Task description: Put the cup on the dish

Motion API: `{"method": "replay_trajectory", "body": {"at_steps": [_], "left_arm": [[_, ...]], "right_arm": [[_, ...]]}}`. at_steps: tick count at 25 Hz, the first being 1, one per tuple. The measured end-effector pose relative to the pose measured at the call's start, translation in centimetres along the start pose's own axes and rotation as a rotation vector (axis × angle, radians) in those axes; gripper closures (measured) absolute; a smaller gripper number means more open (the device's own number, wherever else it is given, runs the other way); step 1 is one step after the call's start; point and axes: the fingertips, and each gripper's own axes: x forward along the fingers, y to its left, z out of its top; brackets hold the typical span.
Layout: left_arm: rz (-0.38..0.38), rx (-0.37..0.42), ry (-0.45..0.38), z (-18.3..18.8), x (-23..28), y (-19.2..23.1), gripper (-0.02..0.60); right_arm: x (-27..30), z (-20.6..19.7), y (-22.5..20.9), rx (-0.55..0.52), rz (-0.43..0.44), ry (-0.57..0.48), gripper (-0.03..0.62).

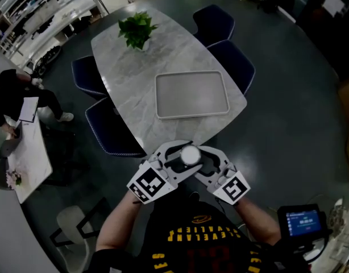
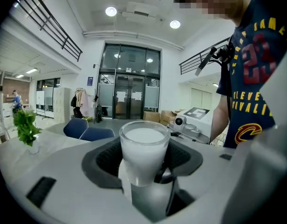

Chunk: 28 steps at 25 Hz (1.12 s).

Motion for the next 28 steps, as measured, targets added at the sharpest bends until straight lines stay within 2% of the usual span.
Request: {"method": "replay_trajectory", "body": {"at_steps": [10,18,28], "left_arm": [[-0.029,-0.006,-0.005,-0.4,-1.1,6.7,0.319],[-0.031,0.007,0.009,-1.8,-2.5,10.1,0.319],[0.065,0.022,0.015,-3.2,-2.7,12.9,0.319]], "right_arm": [[6.2,0.2,-3.3,-0.030,-0.020,0.010,0.367],[9.9,-1.1,-4.0,-0.062,-0.011,0.087,0.367],[12.0,-2.6,-5.5,-0.052,-0.039,0.122,0.367]]}}
